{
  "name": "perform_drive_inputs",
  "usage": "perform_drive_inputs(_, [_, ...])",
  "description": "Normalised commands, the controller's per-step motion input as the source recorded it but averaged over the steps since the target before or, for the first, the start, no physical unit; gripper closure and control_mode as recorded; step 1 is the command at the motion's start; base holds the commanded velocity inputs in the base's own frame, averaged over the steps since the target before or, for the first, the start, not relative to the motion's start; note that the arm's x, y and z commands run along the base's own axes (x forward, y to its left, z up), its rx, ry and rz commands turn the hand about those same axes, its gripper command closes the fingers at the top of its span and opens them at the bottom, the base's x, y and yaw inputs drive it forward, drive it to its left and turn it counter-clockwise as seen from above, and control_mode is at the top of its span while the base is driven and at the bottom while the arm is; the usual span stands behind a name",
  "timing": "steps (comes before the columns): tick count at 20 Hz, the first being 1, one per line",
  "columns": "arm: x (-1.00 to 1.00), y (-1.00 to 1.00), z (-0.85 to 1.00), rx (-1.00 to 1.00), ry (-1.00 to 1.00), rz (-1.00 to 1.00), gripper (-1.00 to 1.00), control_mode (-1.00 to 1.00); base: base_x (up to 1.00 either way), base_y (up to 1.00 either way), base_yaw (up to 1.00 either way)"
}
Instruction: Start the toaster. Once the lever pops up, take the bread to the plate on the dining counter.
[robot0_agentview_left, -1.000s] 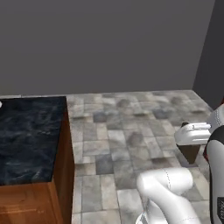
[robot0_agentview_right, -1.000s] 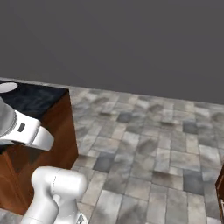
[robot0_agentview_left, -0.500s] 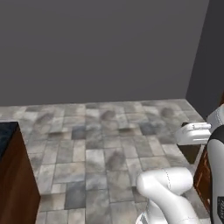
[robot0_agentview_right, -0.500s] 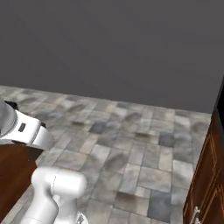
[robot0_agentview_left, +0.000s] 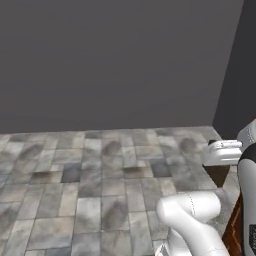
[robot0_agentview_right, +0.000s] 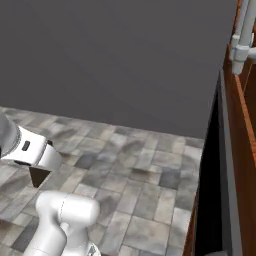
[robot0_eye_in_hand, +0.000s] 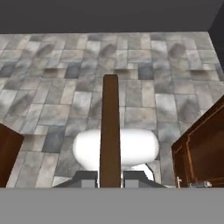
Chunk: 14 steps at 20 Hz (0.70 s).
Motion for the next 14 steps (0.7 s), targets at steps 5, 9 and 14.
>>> perform_drive_inputs(5, [0.00, 0.00, 0.00, 0.00, 0.00, 0.00, 1.00, 1.00, 1.00, -0.39, 0.34])
perform_drive_inputs(9, [0.00, 0.00, 0.00, 0.00, 0.00, 0.00, 1.00, 1.00, 1.00, -0.06, 0.55])
perform_drive_inputs(14, [0.00, 0.00, 0.00, 0.00, 0.00, 0.00, 1.00, 1.00, 1.00, -0.10, 0.66])
